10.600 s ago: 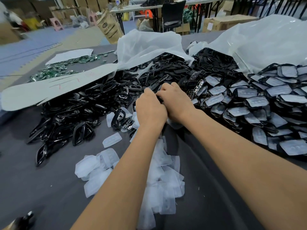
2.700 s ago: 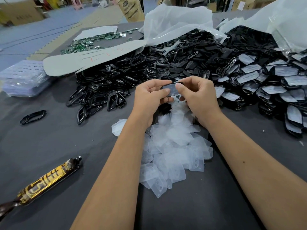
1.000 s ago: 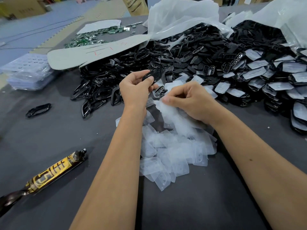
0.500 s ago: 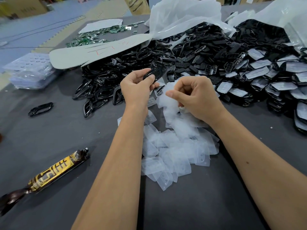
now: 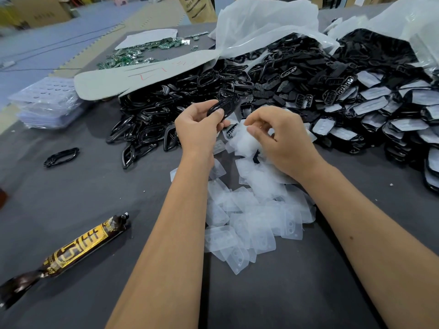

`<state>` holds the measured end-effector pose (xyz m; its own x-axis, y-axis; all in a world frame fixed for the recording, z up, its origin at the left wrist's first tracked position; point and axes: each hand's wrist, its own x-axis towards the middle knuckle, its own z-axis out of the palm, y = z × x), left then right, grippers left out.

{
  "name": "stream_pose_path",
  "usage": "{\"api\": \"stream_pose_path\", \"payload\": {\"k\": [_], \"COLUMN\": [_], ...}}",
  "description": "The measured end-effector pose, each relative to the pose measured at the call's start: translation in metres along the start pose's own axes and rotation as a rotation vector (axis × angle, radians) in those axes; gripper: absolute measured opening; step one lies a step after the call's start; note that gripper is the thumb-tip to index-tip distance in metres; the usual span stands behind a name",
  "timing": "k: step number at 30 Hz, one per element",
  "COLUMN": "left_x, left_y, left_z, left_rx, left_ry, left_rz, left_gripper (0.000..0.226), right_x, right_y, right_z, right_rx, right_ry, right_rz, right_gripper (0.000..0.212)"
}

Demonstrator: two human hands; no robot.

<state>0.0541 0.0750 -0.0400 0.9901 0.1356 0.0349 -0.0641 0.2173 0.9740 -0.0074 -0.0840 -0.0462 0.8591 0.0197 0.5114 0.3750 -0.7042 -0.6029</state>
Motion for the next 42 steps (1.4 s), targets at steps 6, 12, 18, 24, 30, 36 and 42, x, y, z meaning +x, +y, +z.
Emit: {"api": "stream_pose_path", "payload": {"k": [6, 12, 18, 24, 30, 36, 42], "left_x": [0.0, 0.001, 0.001, 0.0, -0.001, -0.001, 0.002], "left_y": [-0.001, -0.001, -0.001, -0.002, -0.002, -0.002, -0.003], "left_z": [0.0, 0.0, 0.001, 0.001, 0.003, 0.003, 0.007], "left_rx": [-0.002, -0.011, -0.002, 0.011, -0.002, 0.004, -0.009], "left_ry": [0.001, -0.004, -0.033, -0.029, -0.033, -0.031, -0.04], "left_rz": [0.0, 0.002, 0.019, 0.028, 0.015, 0.015, 0.007], "left_gripper": [0.02, 0.02, 0.019, 0.018, 0.018, 0.018, 0.018], "right_x": [0.0, -0.003, -0.002, -0.001, -0.001, 0.005, 0.006], "right_y": [0.004, 0.002, -0.001, -0.008, -0.01, -0.017, -0.002], "right_z": [0.004, 0.003, -0.007, -0.005, -0.01, -0.026, -0.028], "right_rx": [-0.045, 0.08, 0.255, 0.005, 0.142, -0.015, 0.217], "right_ry": [-0.195, 0.011, 0.012, -0.439, -0.405, -0.66, -0.474], "right_rz": [0.034, 0.086, 0.092, 0.036, 0.107, 0.234, 0.171], "right_gripper": [0.026, 0.008, 0.015, 0.028, 0.017, 0.04, 0.013]}}
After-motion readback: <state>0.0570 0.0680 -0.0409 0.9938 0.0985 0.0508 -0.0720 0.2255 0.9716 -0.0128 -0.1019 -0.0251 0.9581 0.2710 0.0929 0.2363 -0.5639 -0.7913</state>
